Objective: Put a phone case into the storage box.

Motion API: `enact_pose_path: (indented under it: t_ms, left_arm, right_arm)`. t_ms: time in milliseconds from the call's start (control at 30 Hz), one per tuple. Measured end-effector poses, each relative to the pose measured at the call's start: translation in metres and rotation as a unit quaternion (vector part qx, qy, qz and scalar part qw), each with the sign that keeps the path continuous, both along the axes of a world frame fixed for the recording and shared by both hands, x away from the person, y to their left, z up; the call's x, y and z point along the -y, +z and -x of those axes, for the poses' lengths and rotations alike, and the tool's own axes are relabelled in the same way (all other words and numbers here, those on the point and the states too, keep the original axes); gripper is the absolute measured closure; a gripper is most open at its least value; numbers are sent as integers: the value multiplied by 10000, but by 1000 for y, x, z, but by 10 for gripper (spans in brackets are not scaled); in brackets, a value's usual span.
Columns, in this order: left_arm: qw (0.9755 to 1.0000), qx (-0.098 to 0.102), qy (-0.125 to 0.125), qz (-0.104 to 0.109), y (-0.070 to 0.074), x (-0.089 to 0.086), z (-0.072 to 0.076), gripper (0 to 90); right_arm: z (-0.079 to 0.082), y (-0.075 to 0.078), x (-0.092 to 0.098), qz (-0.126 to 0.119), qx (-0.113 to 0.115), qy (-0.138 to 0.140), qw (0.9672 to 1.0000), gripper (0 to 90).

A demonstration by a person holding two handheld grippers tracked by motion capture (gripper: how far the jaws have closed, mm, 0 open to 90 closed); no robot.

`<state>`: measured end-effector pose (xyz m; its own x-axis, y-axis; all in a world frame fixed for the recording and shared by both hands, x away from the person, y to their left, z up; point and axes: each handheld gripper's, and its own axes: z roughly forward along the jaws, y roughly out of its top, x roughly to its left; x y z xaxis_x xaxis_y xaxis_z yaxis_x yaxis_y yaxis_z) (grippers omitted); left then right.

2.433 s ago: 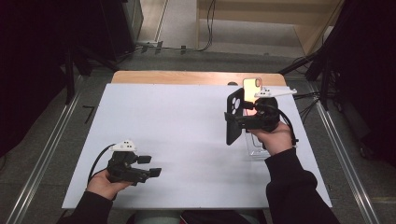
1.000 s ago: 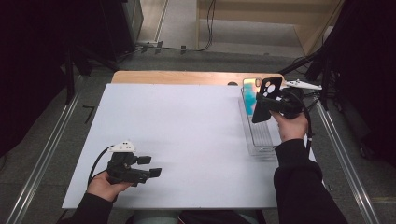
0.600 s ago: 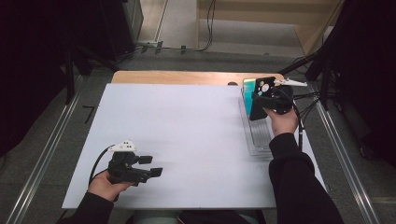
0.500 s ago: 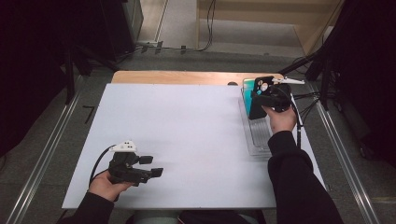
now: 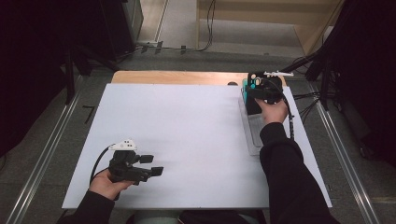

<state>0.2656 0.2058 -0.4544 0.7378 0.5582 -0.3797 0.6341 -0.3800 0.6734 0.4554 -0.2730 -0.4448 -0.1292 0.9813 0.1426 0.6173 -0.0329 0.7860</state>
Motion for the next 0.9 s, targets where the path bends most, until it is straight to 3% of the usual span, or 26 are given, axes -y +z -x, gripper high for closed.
enact_pose_path:
  t_ms: [400,700,900]
  left_arm:
    - [10000,36,26,40,0,-3,-1,285]
    - [10000,50,-14,11,0,-1,-1,285]
    - [10000,52,-23,9,0,-1,-1,286]
  right_arm:
    - [-19,-5,-9,238,66,-204,9995,112]
    - [-21,-10,-8,308,-34,-232,9993,108]
    - [-22,-12,-11,503,-77,-260,9984,95]
